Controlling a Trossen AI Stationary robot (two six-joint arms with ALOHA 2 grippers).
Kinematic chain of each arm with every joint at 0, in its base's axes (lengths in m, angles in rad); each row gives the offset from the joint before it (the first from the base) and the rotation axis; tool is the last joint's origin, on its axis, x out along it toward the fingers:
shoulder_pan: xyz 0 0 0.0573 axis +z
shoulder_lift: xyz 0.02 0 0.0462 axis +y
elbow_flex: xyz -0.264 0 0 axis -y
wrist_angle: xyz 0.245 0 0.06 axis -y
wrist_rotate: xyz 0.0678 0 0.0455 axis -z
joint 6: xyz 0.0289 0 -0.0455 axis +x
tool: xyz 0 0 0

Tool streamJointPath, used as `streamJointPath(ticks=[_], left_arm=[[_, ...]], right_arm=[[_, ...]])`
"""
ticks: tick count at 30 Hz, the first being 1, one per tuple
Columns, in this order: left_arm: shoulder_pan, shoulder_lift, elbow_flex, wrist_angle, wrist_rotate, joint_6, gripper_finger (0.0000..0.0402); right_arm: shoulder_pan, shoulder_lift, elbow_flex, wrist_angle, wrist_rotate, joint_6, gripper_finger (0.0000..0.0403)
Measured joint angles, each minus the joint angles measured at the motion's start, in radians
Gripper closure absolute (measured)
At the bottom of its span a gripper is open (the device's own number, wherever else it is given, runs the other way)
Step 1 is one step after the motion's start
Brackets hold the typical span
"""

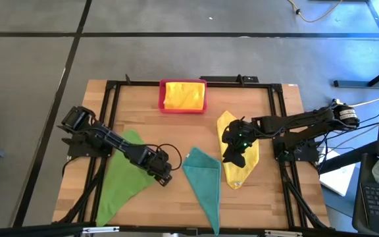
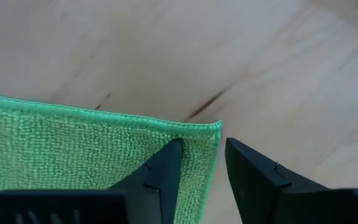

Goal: Fold microfiber towels
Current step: Adjust the green microfiber cloth

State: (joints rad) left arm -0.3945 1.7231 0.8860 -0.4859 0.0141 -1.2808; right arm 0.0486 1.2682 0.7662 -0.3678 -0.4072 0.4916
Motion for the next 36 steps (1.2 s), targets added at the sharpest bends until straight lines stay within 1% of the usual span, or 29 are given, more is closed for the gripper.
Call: streamJointPath(ticks=[3,7,8,13,16,20,22,26,28,30,33,35,36], left_arm=[[0.008,0.001,-0.002,0.003,0.020,0.000,0.0311],[0.030,0.000,0.005,0.023,0.075,0.026,0.0382],[0.034,0.000,0.011,0.020,0.076,0.043,0.0391],[0.057,0.003,0.040,-0.014,0.060,0.123,0.0400],[0.092,0.004,0.068,-0.078,0.070,0.206,0.0401],[0.124,-0.021,0.145,-0.187,0.074,0.306,0.0401],[0.136,-0.043,0.189,-0.226,0.052,0.331,0.0401],[0.147,-0.088,0.279,-0.243,-0.024,0.341,0.0401],[0.147,-0.111,0.324,-0.237,-0.059,0.344,0.0401],[0.147,-0.123,0.375,-0.237,-0.084,0.357,0.0401],[0.147,-0.138,0.454,-0.245,-0.097,0.400,0.0401],[0.147,-0.139,0.512,-0.252,-0.099,0.422,0.0401],[0.147,-0.138,0.542,-0.286,-0.099,0.430,0.0401]], right_arm=[[0.000,0.000,0.000,0.014,0.038,-0.024,0.0242],[0.000,0.000,0.000,0.014,0.093,-0.025,0.0242],[0.000,0.000,0.000,0.014,0.097,-0.026,0.0242],[-0.010,0.000,0.000,0.015,0.101,-0.059,0.0242],[-0.047,0.000,0.000,0.013,0.120,-0.061,0.0242],[-0.106,-0.005,0.001,0.026,0.122,-0.082,0.0242],[-0.133,-0.005,0.001,0.042,0.113,-0.078,0.0242],[-0.169,-0.005,0.001,0.103,0.059,-0.080,0.0242],[-0.177,-0.005,0.001,0.149,0.023,-0.082,0.0242],[-0.178,-0.005,0.001,0.207,0.009,-0.109,0.0242],[-0.178,-0.005,0.001,0.305,0.008,-0.209,0.0242],[-0.176,-0.005,0.001,0.363,0.053,-0.278,0.0242],[-0.174,-0.005,0.001,0.387,0.086,-0.299,0.0242]])
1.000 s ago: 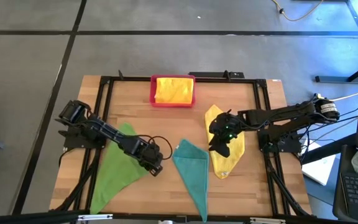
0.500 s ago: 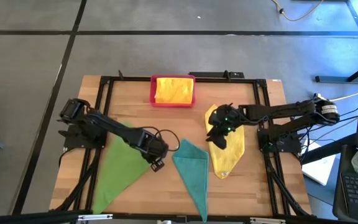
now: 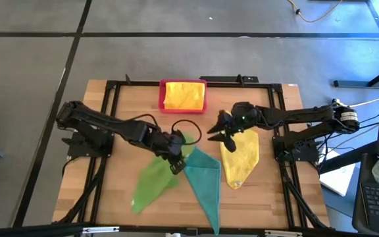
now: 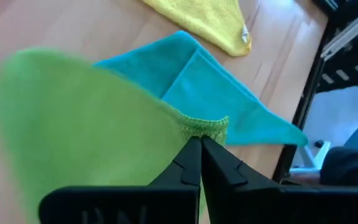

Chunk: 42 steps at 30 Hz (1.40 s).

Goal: Fold microfiber towels
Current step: Adjust the green microfiber cloth

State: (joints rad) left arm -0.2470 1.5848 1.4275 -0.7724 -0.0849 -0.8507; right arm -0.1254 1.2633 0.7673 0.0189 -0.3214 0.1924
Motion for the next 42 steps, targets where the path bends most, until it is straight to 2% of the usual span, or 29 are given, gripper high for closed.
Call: streamJointPath(ticks=[5,12,18,22,26,29,35,39,42], left_arm=[[0.000,0.000,0.107,-0.161,-0.009,0.001,0.0401],[0.027,0.000,0.213,-0.438,-0.024,0.023,0.0402],[0.077,-0.015,0.286,-0.664,-0.157,0.036,0.0401],[0.128,-0.028,0.287,-0.807,-0.256,0.083,0.0401],[0.178,-0.061,0.230,-0.790,-0.259,0.215,0.0401],[0.214,-0.055,0.158,-0.795,-0.213,0.268,0.0401],[0.235,-0.055,-0.048,-0.762,-0.185,0.259,0.0392],[0.230,-0.055,-0.169,-0.756,-0.175,0.236,0.0360],[0.221,-0.055,-0.194,-0.755,-0.176,0.200,0.0335]], right_arm=[[0.002,0.026,0.001,0.052,0.111,-0.127,0.0225],[0.002,0.110,0.000,0.068,0.061,-0.144,0.0177],[0.002,0.173,0.000,0.089,0.059,-0.141,0.0164],[0.002,0.189,0.000,0.095,0.058,-0.091,0.0163],[0.002,0.189,0.000,0.095,0.058,-0.048,0.0163],[0.002,0.189,0.000,0.093,0.056,-0.037,0.0163],[0.002,0.189,0.000,0.082,0.004,-0.016,0.0163],[0.002,0.189,0.000,0.081,0.002,0.015,0.0163],[0.002,0.189,0.000,0.081,0.002,0.015,0.0163]])
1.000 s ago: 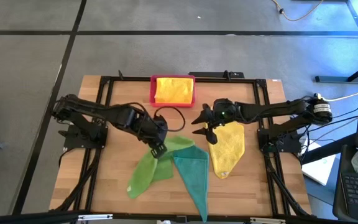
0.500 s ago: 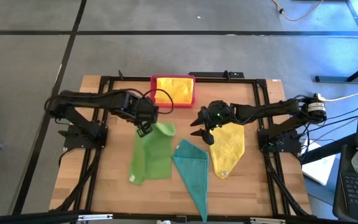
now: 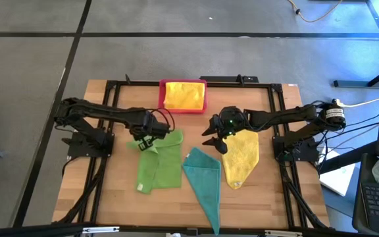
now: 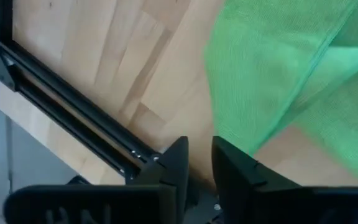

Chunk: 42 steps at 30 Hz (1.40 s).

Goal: Fold microfiber towels
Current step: Adjust the green microfiber cloth, then adjust the blue and yellow microfiber cloths

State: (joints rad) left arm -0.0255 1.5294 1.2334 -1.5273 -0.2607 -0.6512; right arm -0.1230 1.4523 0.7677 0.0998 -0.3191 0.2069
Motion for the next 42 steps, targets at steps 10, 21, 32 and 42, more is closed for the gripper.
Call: streamJointPath(ticks=[10,21,32,42], left_arm=[[-0.060,-0.085,0.167,0.259,-0.011,-0.149,0.0313],[-0.139,-0.066,0.177,0.694,-0.066,-0.204,0.0319],[-0.178,-0.050,0.177,0.833,-0.175,-0.233,0.0320],[-0.184,-0.050,0.176,0.818,-0.182,-0.203,0.0320]], right_arm=[[0.002,0.004,0.000,0.006,0.000,0.037,0.0163],[0.103,0.176,0.000,0.019,-0.075,0.066,0.0163],[0.240,0.305,0.001,-0.034,0.066,-0.062,0.0163],[0.237,0.275,0.018,-0.418,0.057,-0.116,0.0164]])
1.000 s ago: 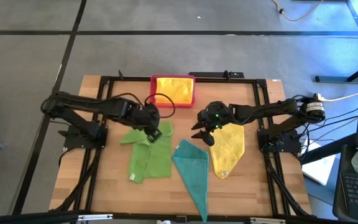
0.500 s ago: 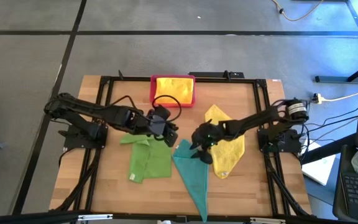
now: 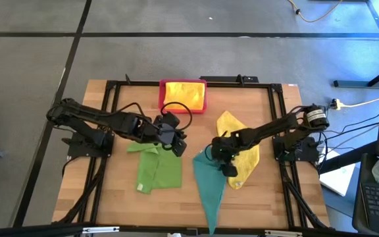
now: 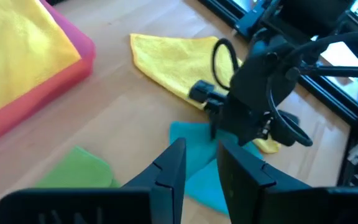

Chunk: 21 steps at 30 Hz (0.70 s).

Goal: Fold microfiber towels
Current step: Adjust the blue and yellow microfiber cloths, then fold the green microfiber cloth

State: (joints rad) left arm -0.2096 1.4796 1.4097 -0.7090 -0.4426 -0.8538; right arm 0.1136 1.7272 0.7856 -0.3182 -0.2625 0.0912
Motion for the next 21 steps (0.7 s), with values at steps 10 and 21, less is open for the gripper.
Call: streamJointPath(ticks=[10,21], left_arm=[[0.000,0.000,0.000,-0.001,-0.020,0.019,0.0320],[-0.028,0.000,0.000,0.003,-0.039,-0.049,0.0320]], right_arm=[[-0.046,-0.247,-0.031,-0.408,0.182,0.262,0.0163],[-0.045,-0.385,-0.021,0.179,0.261,0.291,0.0164]])
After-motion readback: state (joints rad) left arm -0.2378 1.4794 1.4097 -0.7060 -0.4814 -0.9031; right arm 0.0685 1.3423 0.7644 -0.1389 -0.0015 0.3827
